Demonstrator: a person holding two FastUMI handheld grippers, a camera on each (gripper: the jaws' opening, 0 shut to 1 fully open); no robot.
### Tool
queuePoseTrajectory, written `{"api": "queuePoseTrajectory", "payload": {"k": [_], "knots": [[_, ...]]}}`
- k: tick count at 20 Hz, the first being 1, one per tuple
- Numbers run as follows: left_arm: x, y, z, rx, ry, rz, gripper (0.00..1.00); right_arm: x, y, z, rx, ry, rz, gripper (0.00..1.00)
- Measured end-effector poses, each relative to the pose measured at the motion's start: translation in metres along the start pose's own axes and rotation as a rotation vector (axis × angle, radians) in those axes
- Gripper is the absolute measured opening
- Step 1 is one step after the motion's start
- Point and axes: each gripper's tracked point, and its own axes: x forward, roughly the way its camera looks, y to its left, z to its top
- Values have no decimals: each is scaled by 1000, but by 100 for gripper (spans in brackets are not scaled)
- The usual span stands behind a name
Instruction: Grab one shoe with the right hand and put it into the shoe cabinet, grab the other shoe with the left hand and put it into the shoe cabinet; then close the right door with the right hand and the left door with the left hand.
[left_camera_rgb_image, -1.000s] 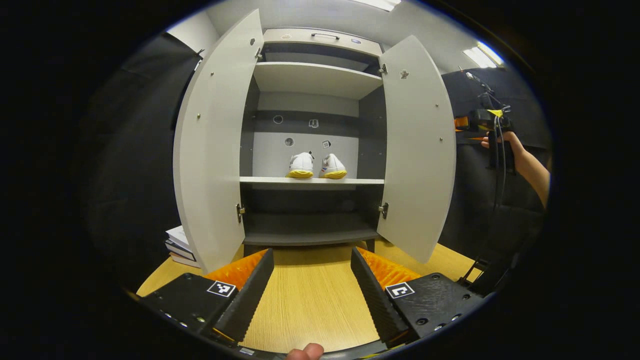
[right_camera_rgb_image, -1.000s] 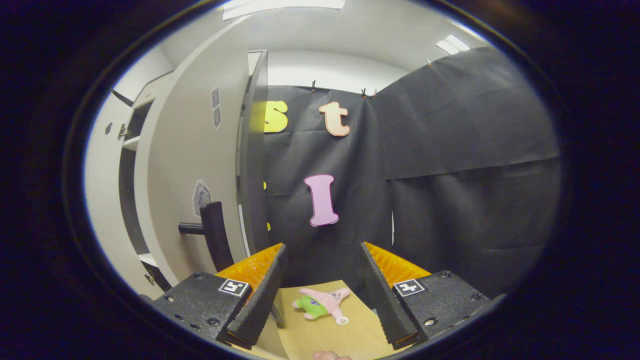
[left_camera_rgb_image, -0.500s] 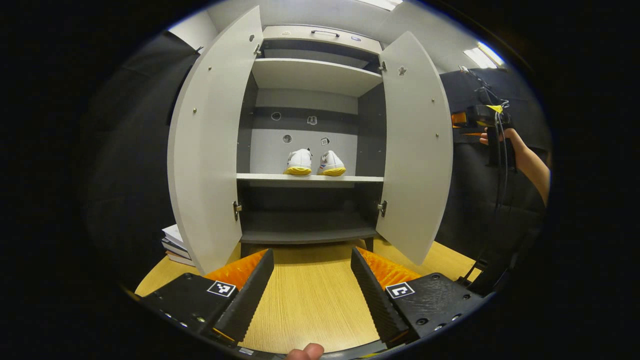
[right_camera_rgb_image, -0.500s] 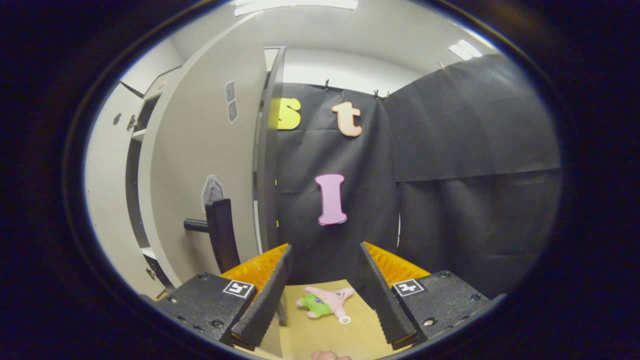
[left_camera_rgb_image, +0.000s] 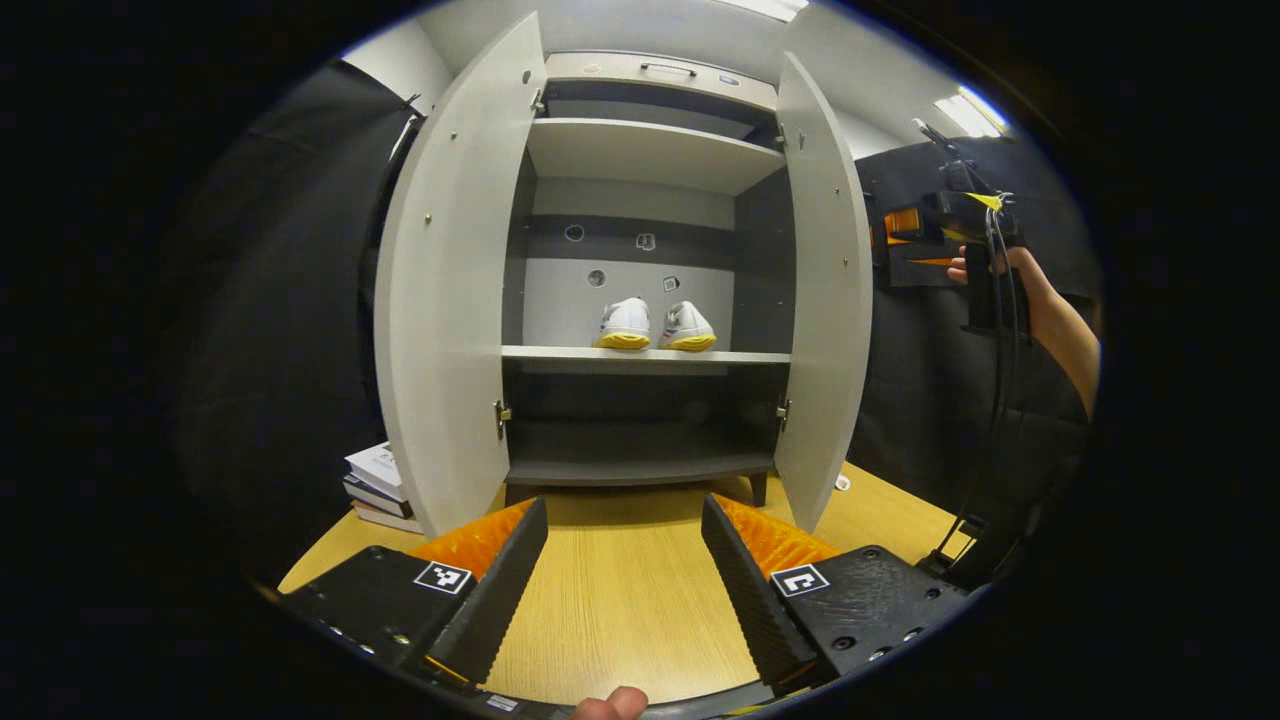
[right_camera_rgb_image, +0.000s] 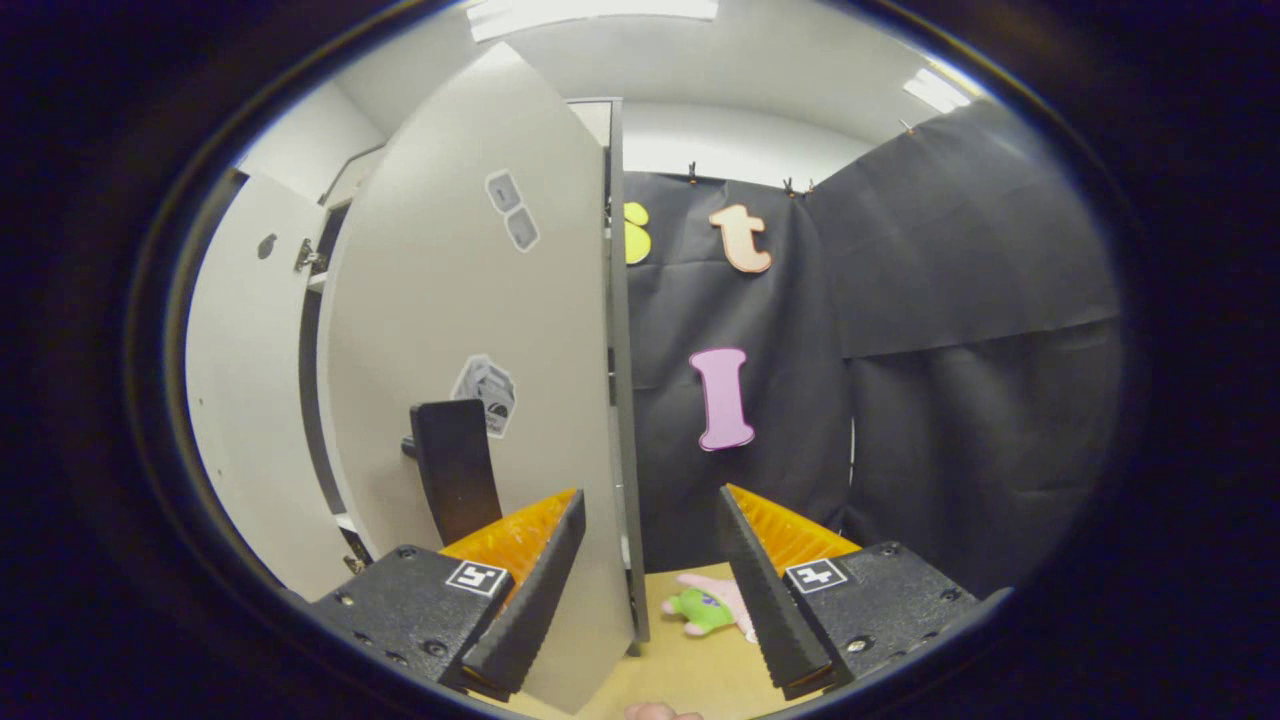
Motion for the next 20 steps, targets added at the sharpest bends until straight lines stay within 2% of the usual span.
{"api": "queuePoseTrajectory", "payload": {"k": [2,3,7,8,9,10,15,20], "knots": [[-3,8,0,-6,-1,18,93,6,16,-1,5,3,22,83],[-5,13,0,-7,-3,30,93,10,27,-2,10,4,45,87],[-9,32,-1,-18,0,68,93,26,75,-3,0,17,118,87],[-11,37,-3,-20,4,78,93,31,83,-2,-8,14,124,87],[-12,40,-4,-24,6,87,93,36,89,0,-21,9,122,91],[-14,44,-7,-29,9,97,93,41,89,2,-37,10,119,87],[-19,57,-11,-50,20,128,93,41,83,3,-54,-2,113,88],[-22,54,-11,-36,14,130,93,5,60,1,-78,-42,89,88]]}}
